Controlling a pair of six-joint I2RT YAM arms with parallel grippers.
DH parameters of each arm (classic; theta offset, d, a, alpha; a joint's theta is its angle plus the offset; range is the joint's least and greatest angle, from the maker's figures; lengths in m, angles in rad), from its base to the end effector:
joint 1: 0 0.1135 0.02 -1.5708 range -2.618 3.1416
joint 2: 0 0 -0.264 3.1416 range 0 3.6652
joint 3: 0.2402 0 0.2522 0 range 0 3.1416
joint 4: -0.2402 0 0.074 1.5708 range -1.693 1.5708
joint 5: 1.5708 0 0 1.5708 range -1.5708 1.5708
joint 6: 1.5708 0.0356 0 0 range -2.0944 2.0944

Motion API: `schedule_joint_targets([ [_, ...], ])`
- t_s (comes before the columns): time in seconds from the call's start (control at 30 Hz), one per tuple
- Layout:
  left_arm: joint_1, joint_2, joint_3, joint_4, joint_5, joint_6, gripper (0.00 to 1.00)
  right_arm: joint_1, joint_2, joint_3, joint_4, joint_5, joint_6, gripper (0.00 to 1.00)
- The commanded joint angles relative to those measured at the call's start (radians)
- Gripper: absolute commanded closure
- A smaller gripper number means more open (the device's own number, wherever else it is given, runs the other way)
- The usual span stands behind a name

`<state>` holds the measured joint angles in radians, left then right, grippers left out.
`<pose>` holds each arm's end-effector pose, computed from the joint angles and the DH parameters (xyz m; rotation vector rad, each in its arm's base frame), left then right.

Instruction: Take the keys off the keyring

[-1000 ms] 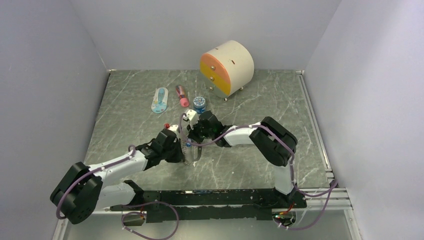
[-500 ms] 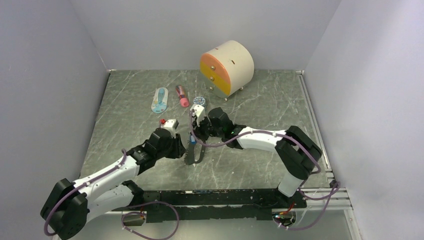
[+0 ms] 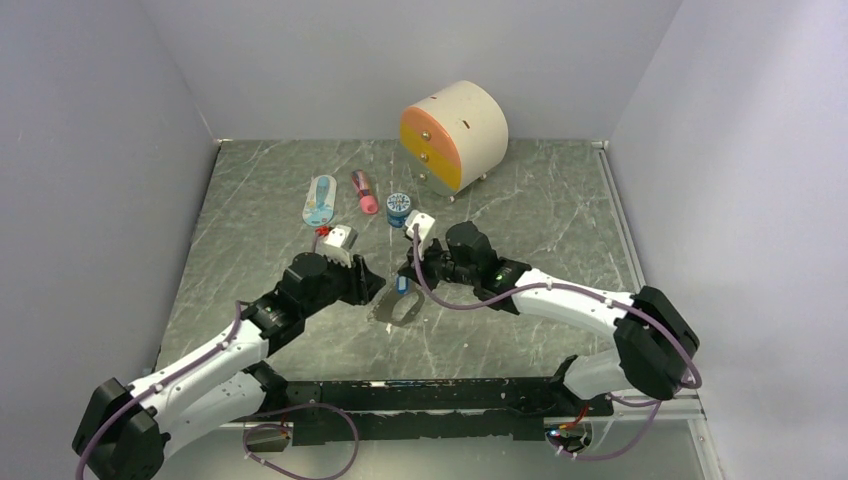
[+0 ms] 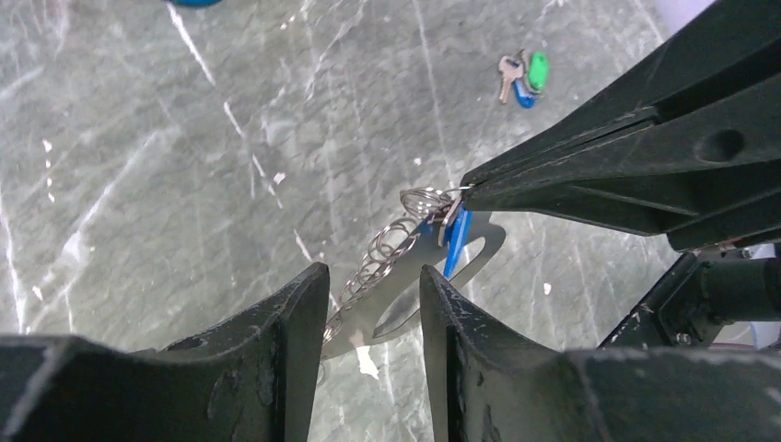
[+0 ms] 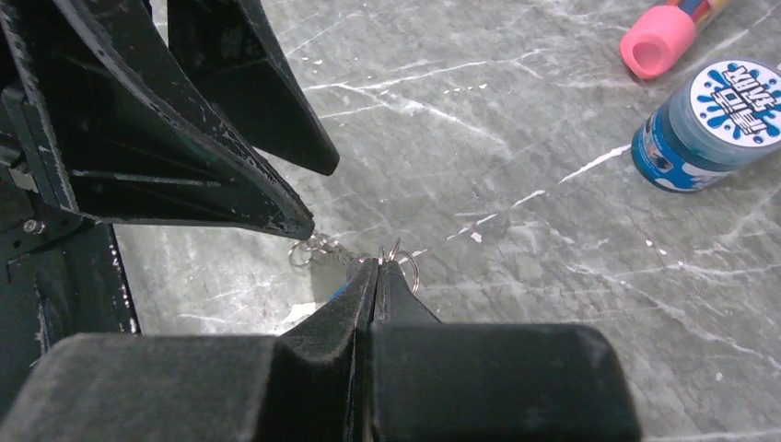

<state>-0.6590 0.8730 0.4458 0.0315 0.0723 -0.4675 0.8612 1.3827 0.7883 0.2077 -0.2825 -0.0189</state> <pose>0.1559 -0.1240 0.2267 0.2457 2.0403 -0.7934 0.1927 0.2397 0.2446 -1.0380 1.7499 0.8197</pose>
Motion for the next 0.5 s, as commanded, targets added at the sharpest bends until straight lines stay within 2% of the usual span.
schedule_joint_targets([
  [0.0, -0.001, -0.041, 0.052, 0.082, 0.034, 0.05, 0.53, 0.002, -0.083, 0.087, -0.061, 0.013, -0.013, 1.0],
  [0.13, -0.001, -0.062, 0.095, 0.047, 0.009, 0.089, 0.52, -0.001, -0.129, 0.101, -0.072, 0.091, -0.007, 1.0],
  [0.27, -0.002, -0.075, 0.097, 0.033, 0.0, 0.101, 0.52, 0.001, -0.147, 0.107, -0.079, 0.032, 0.011, 1.0],
  [0.33, -0.001, -0.075, 0.086, 0.043, 0.008, 0.095, 0.52, -0.001, -0.109, 0.135, -0.146, 0.023, 0.017, 1.0],
  [0.4, -0.001, -0.069, 0.077, 0.05, 0.045, 0.096, 0.51, 0.001, -0.078, 0.148, -0.201, -0.029, 0.017, 1.0],
  [0.47, -0.002, -0.065, 0.066, 0.061, 0.08, 0.103, 0.51, 0.001, -0.092, 0.105, -0.177, -0.066, 0.067, 1.0],
])
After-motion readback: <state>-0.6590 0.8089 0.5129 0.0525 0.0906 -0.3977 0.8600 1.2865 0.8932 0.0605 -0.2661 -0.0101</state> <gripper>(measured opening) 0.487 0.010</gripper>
